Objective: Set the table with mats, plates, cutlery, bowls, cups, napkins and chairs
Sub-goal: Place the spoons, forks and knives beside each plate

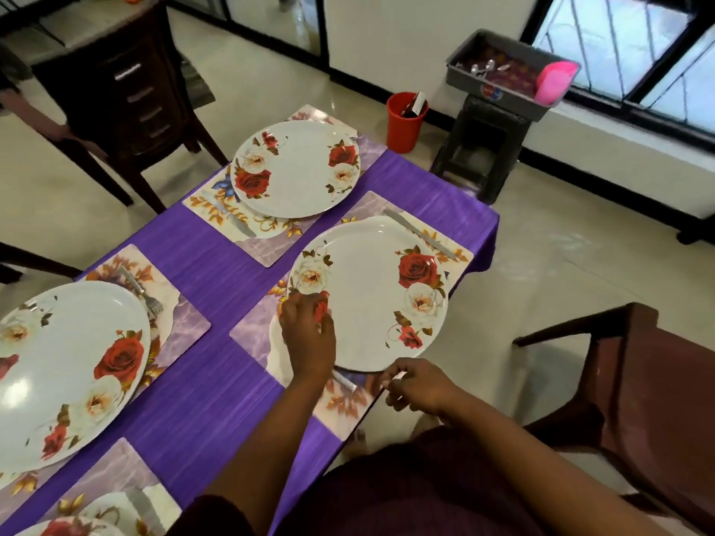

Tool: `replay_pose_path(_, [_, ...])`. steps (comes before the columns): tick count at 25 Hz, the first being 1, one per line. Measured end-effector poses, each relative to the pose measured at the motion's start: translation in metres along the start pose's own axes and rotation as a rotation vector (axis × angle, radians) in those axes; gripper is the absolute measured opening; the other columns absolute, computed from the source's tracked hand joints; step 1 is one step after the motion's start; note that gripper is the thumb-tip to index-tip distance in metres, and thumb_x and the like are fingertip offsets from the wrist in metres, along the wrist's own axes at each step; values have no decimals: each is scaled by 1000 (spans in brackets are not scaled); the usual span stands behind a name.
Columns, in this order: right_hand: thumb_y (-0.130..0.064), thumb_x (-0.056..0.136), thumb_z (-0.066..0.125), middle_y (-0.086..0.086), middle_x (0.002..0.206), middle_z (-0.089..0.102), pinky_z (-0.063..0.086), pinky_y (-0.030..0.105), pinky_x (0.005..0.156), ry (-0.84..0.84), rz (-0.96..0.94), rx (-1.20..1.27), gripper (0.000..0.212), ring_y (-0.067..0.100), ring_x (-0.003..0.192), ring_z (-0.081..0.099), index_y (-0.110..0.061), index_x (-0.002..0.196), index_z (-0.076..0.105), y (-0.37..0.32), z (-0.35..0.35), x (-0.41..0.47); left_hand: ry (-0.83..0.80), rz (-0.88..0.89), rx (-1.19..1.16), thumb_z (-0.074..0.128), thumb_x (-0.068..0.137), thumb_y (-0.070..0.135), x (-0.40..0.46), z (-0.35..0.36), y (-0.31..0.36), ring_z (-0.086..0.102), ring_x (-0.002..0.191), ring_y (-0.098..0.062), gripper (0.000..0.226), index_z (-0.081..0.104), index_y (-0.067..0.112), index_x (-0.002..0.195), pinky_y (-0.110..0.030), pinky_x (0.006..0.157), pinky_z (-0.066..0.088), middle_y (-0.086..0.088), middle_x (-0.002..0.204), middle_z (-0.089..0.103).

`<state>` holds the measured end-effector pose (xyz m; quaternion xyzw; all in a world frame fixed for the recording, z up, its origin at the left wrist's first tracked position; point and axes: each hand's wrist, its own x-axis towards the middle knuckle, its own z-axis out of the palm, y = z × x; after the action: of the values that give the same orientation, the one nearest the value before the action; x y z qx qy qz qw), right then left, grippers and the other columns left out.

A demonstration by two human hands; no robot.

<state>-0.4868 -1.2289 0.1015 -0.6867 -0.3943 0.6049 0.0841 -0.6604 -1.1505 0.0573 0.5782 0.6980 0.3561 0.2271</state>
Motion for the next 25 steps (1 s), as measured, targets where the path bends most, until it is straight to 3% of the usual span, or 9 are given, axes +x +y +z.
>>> replay_pose_path(2, [-18,93,58,5,75,73,43,17,50,7,10,15,13,10,59,66,-9,98,66,5,-22,3,-15,124,39,68,84,6,2,21,22,47,117,-28,26,65,17,107,-33,104,32,-11,120,55])
replay_pose_path(4, [-20,94,58,7,74,73,45,22,53,15,35,43,14,13,57,66,-10,99,66,12,-53,11,-12,176,19,65,87,11,8,46,49,43,122,-25,23,65,20,108,-28,106,24,-9,126,52])
replay_pose_path(8, [-23,94,58,7,66,70,44,24,52,46,2,21,15,16,50,61,-11,99,65,24,-129,33,-23,441,30,65,86,29,20,111,103,46,120,-23,28,61,23,114,-38,106,33,-10,129,54])
replay_pose_path(10, [-22,94,57,7,66,69,44,23,50,77,-40,-7,14,14,47,58,-12,99,65,23,-168,41,-62,457,58,76,78,22,31,146,131,50,118,-25,38,62,24,113,-42,105,40,-10,128,56])
replay_pose_path(12, [-21,95,56,7,71,70,46,21,49,136,-100,-51,12,15,48,62,-13,98,65,27,-218,52,-153,443,42,75,76,13,40,183,165,49,122,-27,39,62,26,111,-50,100,45,-7,130,52])
replay_pose_path(14, [-21,94,58,4,80,71,52,23,57,239,-152,-96,9,18,62,68,-16,97,65,32,-272,60,-228,437,51,69,79,11,50,220,197,41,130,-31,37,61,27,112,-56,100,41,-5,136,46])
replay_pose_path(17, [-25,92,61,-3,95,67,50,28,76,401,-239,-249,14,15,86,64,-22,105,64,37,-351,74,-259,417,93,67,80,8,65,264,242,31,136,-31,39,59,26,114,-55,106,34,-6,141,41])
replay_pose_path(22, [-25,92,64,1,116,59,45,26,85,477,-288,-254,24,19,107,58,-20,115,61,39,-447,99,-323,498,198,67,80,8,80,322,300,18,142,-28,45,58,24,121,-51,111,22,-7,147,35])
replay_pose_path(25, [-26,91,64,2,134,49,39,28,98,534,-326,-313,34,20,122,47,-22,124,56,34,-490,124,-313,532,278,69,81,15,112,362,324,13,144,-30,53,52,26,129,-53,111,22,-8,152,30])
